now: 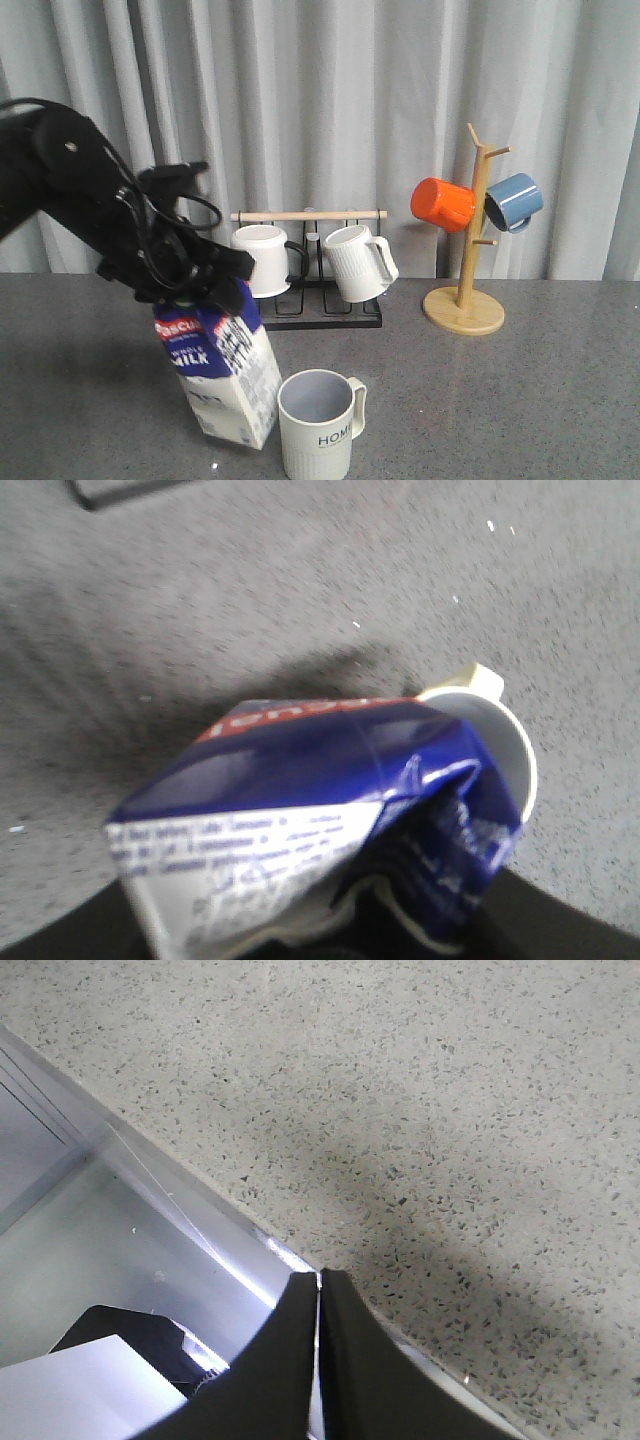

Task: Place milk next to cup
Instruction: 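Lift the milk carton with the left gripper and carry it beside the mug, then set the carton down, open the left gripper and raise it away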

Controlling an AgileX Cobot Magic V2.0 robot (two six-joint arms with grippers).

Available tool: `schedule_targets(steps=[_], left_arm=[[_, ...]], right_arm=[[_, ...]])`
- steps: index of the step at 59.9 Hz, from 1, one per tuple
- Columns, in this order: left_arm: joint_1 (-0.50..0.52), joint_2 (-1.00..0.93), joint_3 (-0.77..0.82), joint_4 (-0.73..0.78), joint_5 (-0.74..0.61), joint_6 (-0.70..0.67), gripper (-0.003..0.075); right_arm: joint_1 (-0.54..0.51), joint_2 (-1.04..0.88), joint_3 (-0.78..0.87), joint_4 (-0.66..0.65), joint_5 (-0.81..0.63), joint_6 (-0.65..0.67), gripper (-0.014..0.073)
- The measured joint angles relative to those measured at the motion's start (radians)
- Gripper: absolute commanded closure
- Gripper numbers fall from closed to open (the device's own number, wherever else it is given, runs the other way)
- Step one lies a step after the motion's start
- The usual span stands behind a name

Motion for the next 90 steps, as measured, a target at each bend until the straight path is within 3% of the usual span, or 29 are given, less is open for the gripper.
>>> schedule_targets(steps=[29,36,54,65,74,90], left_arm=[[-0.013,0.045,0.000,0.029,-0.001,0.000,0.0602],[-0.013,0.048,0.000,0.029,-0.001,0.000,0.0545],[-0.013,0.048,0.000,0.028,-0.001,0.001,0.0288],[-0.013,0.048,0.000,0.011,-0.001,0.001,0.0184],[-0.014,0.048,0.000,0.003,-0.001,0.000,0.0146],[-0.014,0.045,0.000,0.003,-0.001,-0.002,0.0144]], right_arm=[[0.000,0.000,0.000,0.000,0.001,0.000,0.0599],[0.000,0.000,0.000,0.000,0.001,0.000,0.0599],[0.000,0.000,0.000,0.000,0.001,0.000,0.0599],[0.000,0.000,0.000,0.000,0.001,0.000,0.0599],[0.000,0.000,0.000,0.000,0.001,0.000,0.0599],[0.000,0.000,0.000,0.000,0.001,0.000,0.0599]])
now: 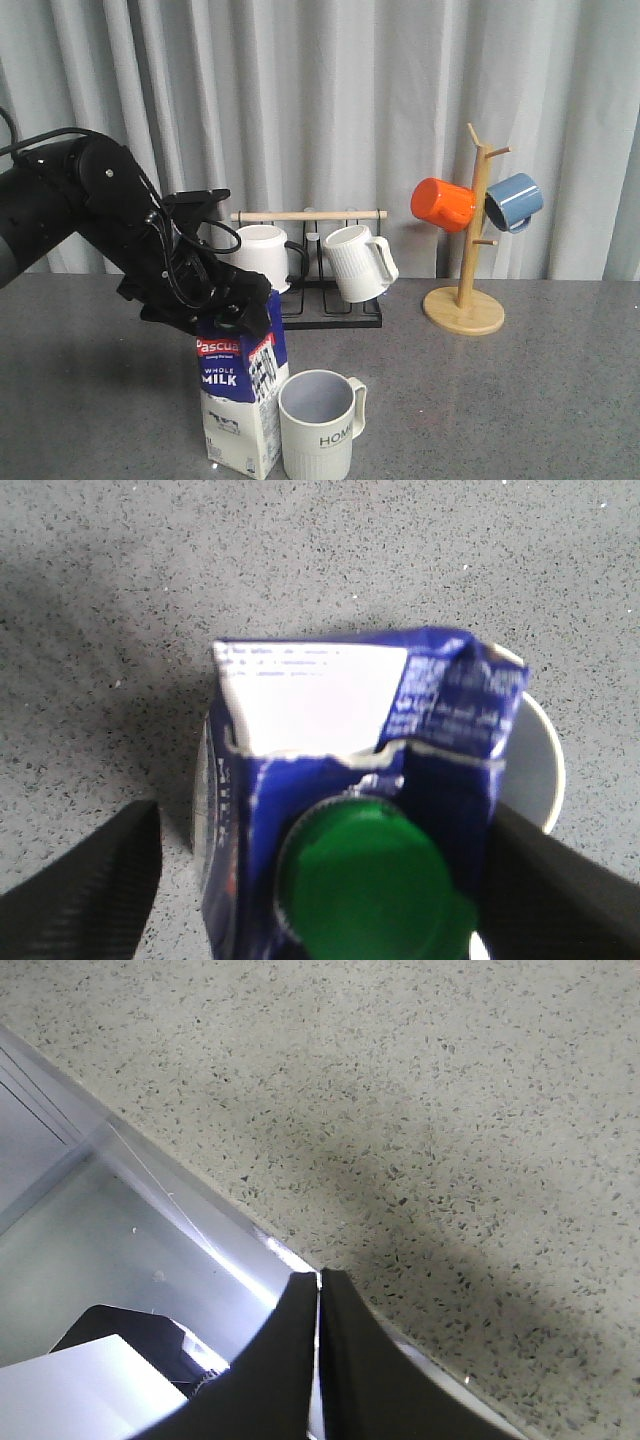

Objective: Place milk next to cup

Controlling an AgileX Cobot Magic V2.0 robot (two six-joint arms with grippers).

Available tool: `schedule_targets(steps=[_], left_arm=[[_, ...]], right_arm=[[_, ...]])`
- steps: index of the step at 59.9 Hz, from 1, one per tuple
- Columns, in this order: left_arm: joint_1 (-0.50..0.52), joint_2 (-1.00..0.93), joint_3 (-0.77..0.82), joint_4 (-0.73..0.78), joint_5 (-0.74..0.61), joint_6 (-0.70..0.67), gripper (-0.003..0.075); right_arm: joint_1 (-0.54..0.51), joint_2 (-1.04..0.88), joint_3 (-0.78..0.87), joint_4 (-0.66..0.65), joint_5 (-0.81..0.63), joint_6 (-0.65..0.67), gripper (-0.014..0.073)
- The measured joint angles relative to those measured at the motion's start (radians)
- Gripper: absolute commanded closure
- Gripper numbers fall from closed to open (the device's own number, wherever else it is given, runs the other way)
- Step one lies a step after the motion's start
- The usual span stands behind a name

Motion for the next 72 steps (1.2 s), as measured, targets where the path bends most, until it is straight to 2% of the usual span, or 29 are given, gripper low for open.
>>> schedule_targets(steps=[20,28,31,38,41,47,55,72], left_arm=[[0.000,-0.125,0.000,0.002,0.001,0.000,0.0150],[0.000,-0.202,0.000,0.002,0.001,0.000,0.0209],[0.000,-0.231,0.000,0.003,0.002,0.000,0.0260],[0.000,-0.322,0.000,0.004,0.004,0.019,0.0433],[0.000,-0.364,0.000,0.012,0.004,0.031,0.0552],[0.000,-0.444,0.000,0.042,0.005,0.046,0.0729],[0.000,-0.552,-0.001,0.095,0.011,0.053,0.0728],[0.000,-0.725,-0.006,0.118,0.016,0.055,0.0728]], right_arm=[[0.000,0.000,0.000,0.000,0.000,0.000,0.0599],[0.000,0.000,0.000,0.000,-0.026,0.005,0.0599],[0.000,0.000,0.000,0.000,-0.055,0.017,0.0599],[0.000,0.000,0.000,0.000,-0.161,0.062,0.0599],[0.000,0.000,0.000,0.000,-0.208,0.075,0.0599],[0.000,0.000,0.000,0.002,-0.318,0.093,0.0599],[0.000,0.000,0.000,0.012,-0.418,0.094,0.0599],[0.000,0.000,0.000,0.016,-0.427,0.095,0.0599]])
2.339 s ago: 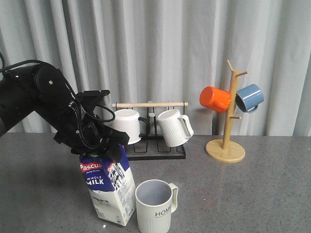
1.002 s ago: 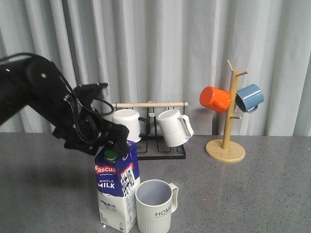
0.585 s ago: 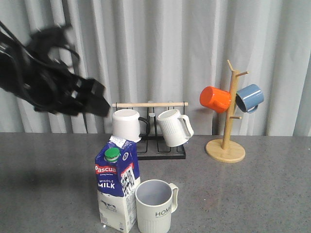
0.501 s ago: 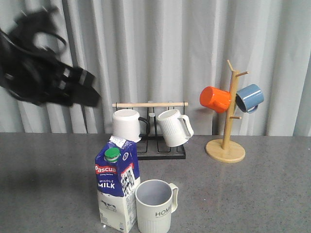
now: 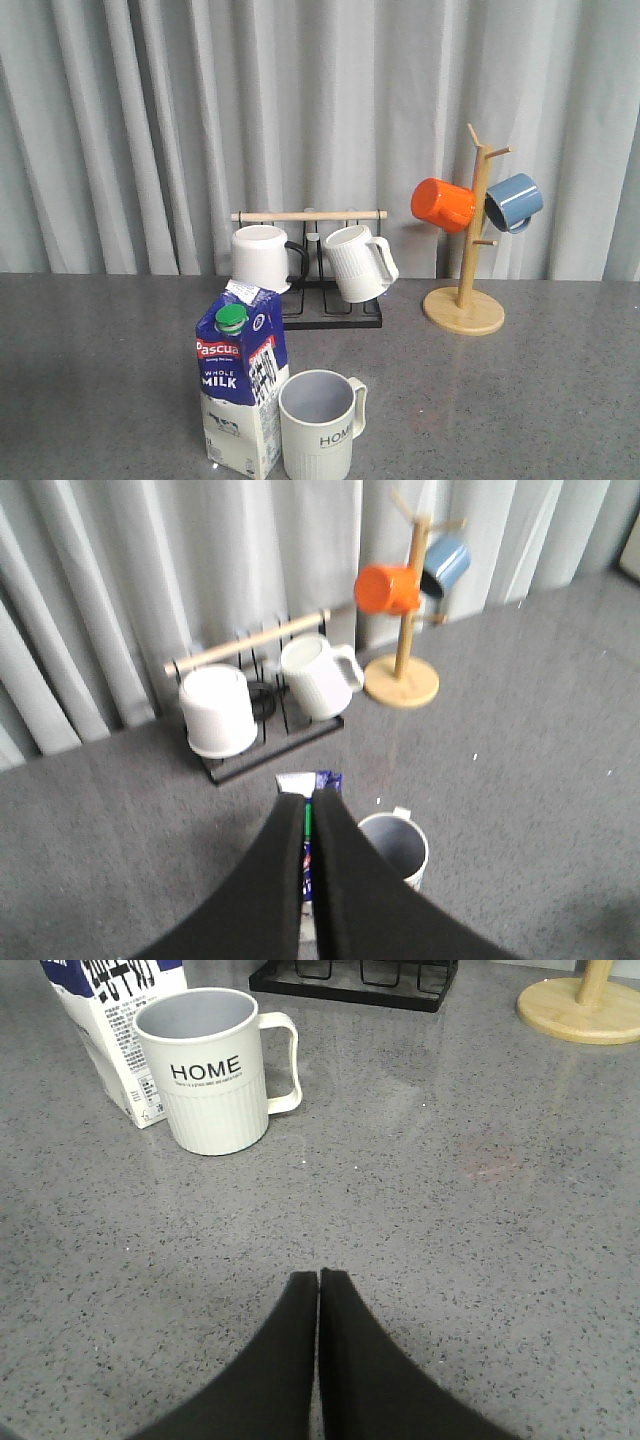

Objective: Place milk next to cup

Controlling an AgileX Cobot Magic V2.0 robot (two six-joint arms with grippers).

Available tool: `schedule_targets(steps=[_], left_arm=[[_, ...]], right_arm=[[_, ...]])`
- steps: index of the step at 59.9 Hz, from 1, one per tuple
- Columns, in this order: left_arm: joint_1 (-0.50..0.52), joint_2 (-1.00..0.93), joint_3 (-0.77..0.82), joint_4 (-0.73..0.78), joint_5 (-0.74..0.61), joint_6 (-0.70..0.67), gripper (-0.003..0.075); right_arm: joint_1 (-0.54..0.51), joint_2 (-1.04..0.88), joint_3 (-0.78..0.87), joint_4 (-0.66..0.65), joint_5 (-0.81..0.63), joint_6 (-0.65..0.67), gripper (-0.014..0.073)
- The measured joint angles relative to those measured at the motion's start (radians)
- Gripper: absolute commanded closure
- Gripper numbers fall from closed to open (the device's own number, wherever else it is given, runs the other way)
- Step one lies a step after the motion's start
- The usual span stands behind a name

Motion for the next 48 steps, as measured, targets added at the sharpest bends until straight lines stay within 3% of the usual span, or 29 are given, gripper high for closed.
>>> schedule_targets(steps=[20,38,48], left_arm=[[0.000,-0.133,0.045,0.000,0.004,0.005,0.0728],[0.000,-0.474,0.500,0.001,-0.115,0.001,0.0728],[0.000,-0.650,0.717,-0.001,-0.107,-0.004,0.0728]], right_arm=[[0.000,0.000,0.000,0.000,0.005,0.000,0.0599],[0.000,0.000,0.000,0.000,0.005,0.000,0.0599],[0.000,0.000,0.001,0.000,0.005,0.000,0.0599]])
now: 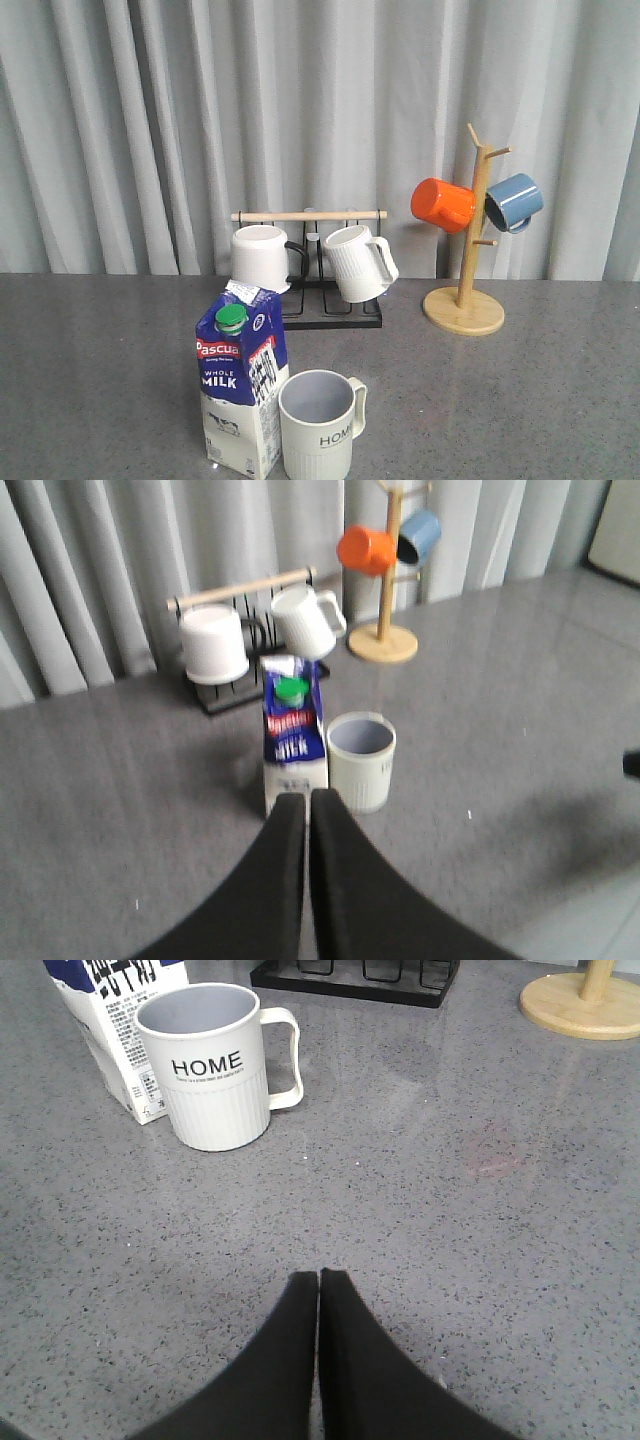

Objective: Place milk next to cup

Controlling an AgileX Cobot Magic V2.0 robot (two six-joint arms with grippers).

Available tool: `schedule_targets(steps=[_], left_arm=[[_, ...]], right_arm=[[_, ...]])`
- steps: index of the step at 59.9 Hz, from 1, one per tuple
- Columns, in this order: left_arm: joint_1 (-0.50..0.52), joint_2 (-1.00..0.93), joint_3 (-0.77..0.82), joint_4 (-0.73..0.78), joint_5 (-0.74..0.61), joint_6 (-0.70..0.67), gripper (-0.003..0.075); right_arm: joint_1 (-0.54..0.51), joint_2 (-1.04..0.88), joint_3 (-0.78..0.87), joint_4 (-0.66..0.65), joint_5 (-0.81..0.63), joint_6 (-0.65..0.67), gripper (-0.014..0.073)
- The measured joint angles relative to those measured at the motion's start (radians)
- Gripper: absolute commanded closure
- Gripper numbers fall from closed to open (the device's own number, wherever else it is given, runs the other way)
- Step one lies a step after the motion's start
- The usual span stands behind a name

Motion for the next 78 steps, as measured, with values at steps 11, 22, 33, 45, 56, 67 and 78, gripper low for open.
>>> schedule_targets(steps=[11,22,33,45,56,67,78], left_arm=[[0.000,-0.126,0.109,0.007,0.015,0.000,0.0728],[0.000,-0.175,0.245,0.033,-0.061,0.004,0.0728],[0.011,-0.174,0.546,0.067,-0.436,0.004,0.0728],[0.099,-0.242,1.002,0.070,-0.975,0.004,0.0727],[0.180,-0.389,1.348,0.070,-1.271,0.001,0.0727],[0.274,-0.522,1.373,0.070,-1.273,0.004,0.0727],[0.335,-0.599,1.373,0.070,-1.190,0.004,0.0727]], right_arm=[[0.000,0.000,0.000,0.000,0.000,0.000,0.0599],[0.000,0.000,0.000,0.000,0.000,0.000,0.0599],[0.000,0.000,0.000,0.000,0.000,0.000,0.0599],[0.000,0.000,0.000,0.000,0.000,0.000,0.0599],[0.000,0.000,0.000,0.000,0.000,0.000,0.0599],[0.000,0.000,0.000,0.000,0.000,0.000,0.0599],[0.000,0.000,0.000,0.000,0.000,0.000,0.0599]])
